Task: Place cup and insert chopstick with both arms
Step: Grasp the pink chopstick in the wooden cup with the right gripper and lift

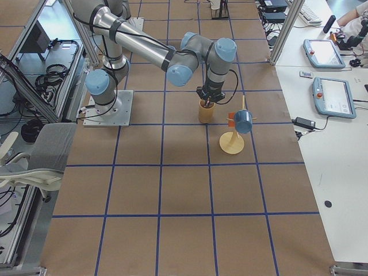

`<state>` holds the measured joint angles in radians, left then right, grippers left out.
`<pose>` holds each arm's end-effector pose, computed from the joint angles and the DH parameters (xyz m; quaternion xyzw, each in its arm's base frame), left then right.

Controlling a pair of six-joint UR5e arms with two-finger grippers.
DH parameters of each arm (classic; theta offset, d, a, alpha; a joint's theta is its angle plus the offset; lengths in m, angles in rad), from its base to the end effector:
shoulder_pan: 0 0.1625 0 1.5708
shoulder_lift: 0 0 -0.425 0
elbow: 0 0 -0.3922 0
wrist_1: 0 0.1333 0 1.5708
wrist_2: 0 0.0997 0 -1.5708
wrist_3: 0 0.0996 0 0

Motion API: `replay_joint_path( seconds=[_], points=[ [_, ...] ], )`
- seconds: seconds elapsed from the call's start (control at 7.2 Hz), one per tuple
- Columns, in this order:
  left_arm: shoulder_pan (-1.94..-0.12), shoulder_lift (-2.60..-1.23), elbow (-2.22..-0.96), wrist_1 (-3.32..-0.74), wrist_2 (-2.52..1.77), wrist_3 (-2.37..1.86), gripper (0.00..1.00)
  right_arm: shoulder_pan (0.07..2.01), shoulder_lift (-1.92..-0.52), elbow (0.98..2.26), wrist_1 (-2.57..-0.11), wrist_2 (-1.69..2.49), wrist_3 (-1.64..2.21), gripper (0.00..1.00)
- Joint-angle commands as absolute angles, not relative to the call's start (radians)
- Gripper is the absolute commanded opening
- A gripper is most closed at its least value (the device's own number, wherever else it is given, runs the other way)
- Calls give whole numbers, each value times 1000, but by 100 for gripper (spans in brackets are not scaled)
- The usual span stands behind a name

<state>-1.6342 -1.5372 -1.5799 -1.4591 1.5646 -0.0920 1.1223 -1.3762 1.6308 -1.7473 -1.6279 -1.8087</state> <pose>-0.1647 -0.4806 0.5117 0.0141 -0.9976 0.0676 0.0084 -0.1250 -0.5540 0.3738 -0.6290 0.7759 0.0425 0.0231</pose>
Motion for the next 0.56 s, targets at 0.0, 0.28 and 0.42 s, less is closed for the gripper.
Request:
replay_joint_path(
  seconds=[0.0,0.28,0.42],
  points=[
    [-1634,-1537,-1580,-1460,1565,-92,100,1123,-1431,1580,-1685,-1649,-1739,0],
    [-1634,-1532,-1580,-1463,1566,-92,100,1173,-1445,1447,-1480,-1650,-1576,0],
    [-1632,-1532,-1580,-1463,1566,-92,100,1221,-1462,1403,-1404,-1695,-1419,0]
  ],
)
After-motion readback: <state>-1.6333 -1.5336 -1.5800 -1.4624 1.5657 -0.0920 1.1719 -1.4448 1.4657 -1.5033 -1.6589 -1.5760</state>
